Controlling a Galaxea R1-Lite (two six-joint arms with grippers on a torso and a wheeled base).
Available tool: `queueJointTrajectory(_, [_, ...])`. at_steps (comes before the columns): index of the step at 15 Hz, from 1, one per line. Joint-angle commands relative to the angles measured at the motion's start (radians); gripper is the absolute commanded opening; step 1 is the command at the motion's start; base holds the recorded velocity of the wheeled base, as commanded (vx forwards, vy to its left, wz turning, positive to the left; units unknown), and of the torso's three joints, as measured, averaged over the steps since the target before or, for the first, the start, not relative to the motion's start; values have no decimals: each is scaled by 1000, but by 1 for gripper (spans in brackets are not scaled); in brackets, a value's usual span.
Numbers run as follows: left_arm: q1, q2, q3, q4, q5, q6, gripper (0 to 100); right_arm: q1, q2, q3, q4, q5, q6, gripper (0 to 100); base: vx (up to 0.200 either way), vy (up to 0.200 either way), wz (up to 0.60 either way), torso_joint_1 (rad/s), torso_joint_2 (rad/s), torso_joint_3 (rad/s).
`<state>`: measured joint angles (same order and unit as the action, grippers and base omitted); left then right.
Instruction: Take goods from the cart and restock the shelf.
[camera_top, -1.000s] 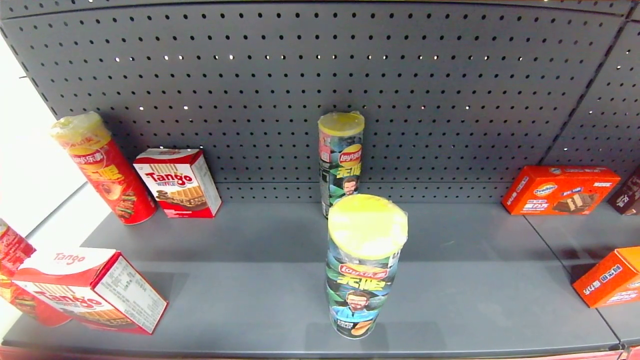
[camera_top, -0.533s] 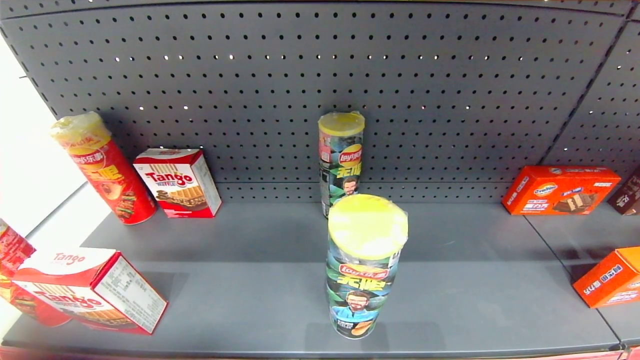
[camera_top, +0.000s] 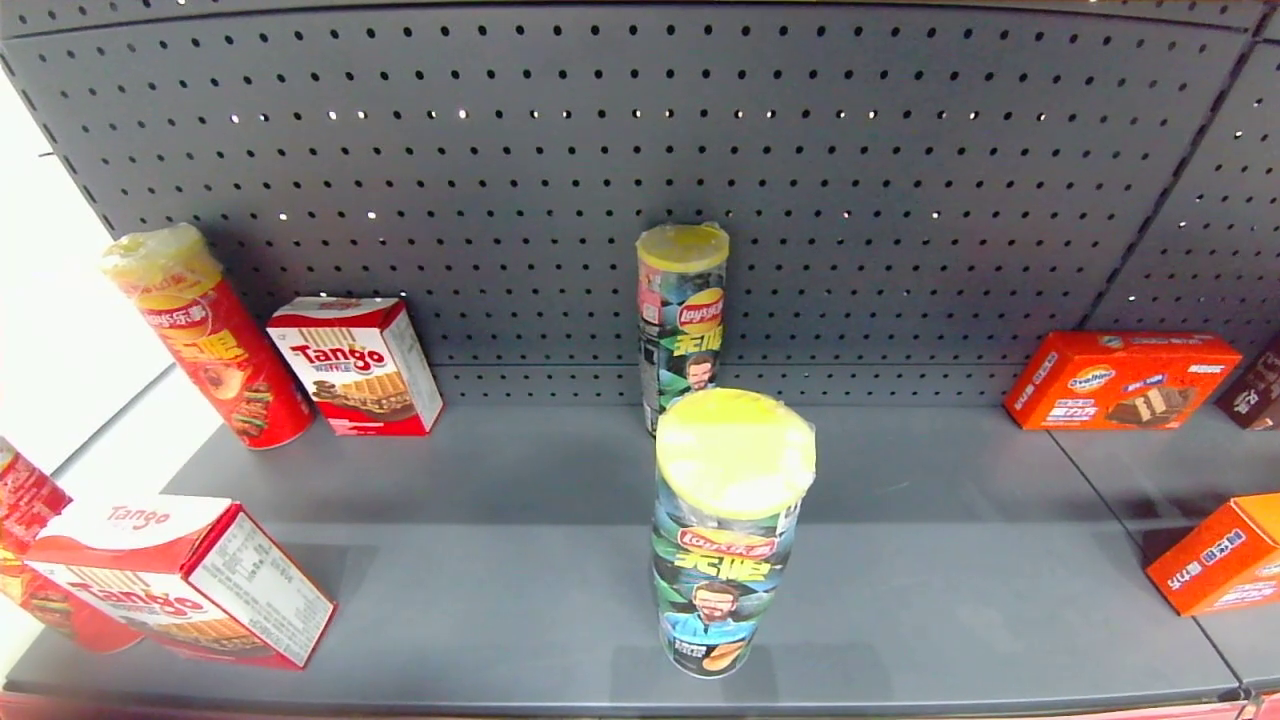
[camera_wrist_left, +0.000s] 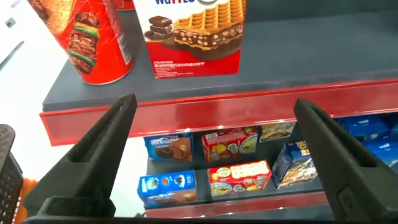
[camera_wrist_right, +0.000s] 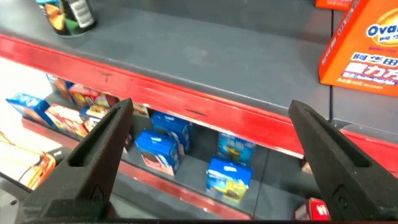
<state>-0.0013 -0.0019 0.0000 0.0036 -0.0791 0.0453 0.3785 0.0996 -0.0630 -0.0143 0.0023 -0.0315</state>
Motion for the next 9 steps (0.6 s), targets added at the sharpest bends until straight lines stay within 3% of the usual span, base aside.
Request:
queueJointTrajectory(1, [0, 2, 0, 1, -1, 2, 100, -29, 529, -586, -3, 8, 71, 100, 0, 0, 0, 0, 0, 0])
queueJointTrajectory(4, [0, 2, 0, 1, -2, 1, 100, 54, 740, -658, -10, 62, -1, 100, 0, 0, 0, 0, 0, 0])
queueJointTrajectory(7, [0, 2, 0, 1, -2, 1, 100, 234, 899, -607, -53, 54, 8, 100, 0, 0, 0, 0, 0, 0])
queueJointTrajectory(9, [0, 2, 0, 3, -2, 2, 100, 280, 1003, -558, -145, 54, 19, 100, 0, 0, 0, 0, 0, 0])
